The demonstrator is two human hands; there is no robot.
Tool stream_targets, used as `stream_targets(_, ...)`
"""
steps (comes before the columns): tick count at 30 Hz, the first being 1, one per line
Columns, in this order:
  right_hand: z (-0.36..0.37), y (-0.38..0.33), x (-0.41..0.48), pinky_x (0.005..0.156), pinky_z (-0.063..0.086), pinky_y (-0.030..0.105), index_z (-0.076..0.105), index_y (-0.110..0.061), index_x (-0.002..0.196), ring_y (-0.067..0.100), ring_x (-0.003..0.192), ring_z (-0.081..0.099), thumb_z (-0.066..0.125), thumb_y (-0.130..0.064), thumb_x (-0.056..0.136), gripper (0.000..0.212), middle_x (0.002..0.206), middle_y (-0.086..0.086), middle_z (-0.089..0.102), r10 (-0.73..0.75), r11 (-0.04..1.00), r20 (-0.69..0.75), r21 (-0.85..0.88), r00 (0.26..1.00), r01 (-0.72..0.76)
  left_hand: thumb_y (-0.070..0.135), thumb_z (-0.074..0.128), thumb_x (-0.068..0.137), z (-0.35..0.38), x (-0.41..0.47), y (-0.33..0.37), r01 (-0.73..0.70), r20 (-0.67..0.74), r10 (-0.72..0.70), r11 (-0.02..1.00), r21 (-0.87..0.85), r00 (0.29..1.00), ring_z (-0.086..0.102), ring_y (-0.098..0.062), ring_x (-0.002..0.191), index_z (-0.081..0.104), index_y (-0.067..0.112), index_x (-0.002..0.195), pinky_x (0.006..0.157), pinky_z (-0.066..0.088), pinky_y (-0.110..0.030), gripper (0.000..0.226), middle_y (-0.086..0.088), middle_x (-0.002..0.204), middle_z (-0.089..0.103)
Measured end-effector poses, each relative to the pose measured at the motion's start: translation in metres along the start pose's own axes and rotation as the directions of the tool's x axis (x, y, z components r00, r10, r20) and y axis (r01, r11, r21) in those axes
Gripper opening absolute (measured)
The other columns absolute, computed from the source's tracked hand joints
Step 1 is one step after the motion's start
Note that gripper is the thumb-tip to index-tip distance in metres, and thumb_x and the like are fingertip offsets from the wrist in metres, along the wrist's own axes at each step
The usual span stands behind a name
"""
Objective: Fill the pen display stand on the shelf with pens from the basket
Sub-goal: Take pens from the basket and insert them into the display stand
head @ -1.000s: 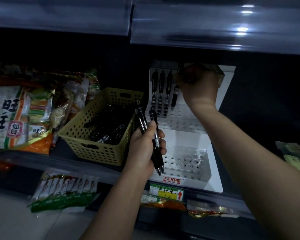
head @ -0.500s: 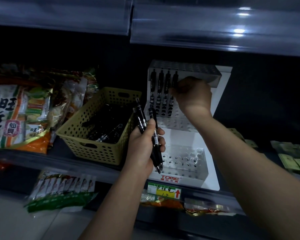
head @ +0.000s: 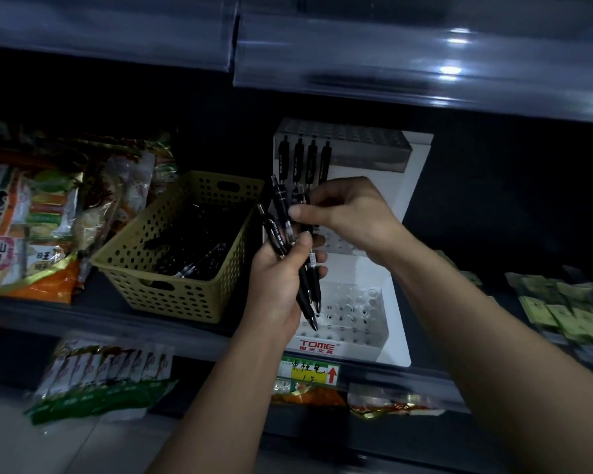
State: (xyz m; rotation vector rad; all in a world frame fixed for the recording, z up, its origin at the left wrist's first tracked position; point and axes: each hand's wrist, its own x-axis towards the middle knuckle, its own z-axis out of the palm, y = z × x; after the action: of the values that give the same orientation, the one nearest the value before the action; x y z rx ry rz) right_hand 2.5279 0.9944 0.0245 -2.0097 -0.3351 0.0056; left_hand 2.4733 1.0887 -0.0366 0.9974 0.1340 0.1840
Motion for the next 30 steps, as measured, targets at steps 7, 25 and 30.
stream_targets(7,-0.016,0.008,0.002,0.052,0.044,0.019,0.07,-0.008,0.099,0.007,0.066,0.063,0.077,-0.028,0.077,0.03,0.084,0.001,0.072,0.049,0.975,-0.036,0.218,0.998,-0.04,0.014,0.051,0.097,0.002,-0.003,-0.003,0.075,0.028,-0.077,0.996,0.04,0.997,0.055,-0.014,0.051,0.057,0.009,0.099,0.046,0.046,-0.023,0.009,-0.006,0.074,0.067)
stream_targets(25,-0.045,0.007,0.025,0.05,0.049,0.018,0.064,-0.012,0.077,0.006,0.052,0.061,0.072,-0.001,0.08,0.014,0.061,-0.004,0.066,0.081,0.9,-0.374,0.425,0.924,0.093,0.02,0.045,0.1,0.0,-0.001,-0.007,0.18,0.047,-0.184,0.98,0.082,0.982,0.049,-0.013,0.045,0.06,0.007,0.11,0.037,0.036,-0.02,0.022,-0.006,0.074,0.063)
stream_targets(30,-0.035,0.013,0.046,0.074,0.057,0.036,0.065,-0.023,0.072,0.018,0.075,0.063,0.074,-0.007,0.076,0.018,0.08,0.003,0.067,-0.004,0.971,-0.502,0.206,0.865,0.125,0.02,0.045,0.1,-0.002,0.003,-0.008,0.184,0.042,-0.189,0.977,0.109,0.981,0.044,-0.011,0.044,0.061,0.01,0.107,0.036,0.031,-0.019,0.02,-0.003,0.07,0.059)
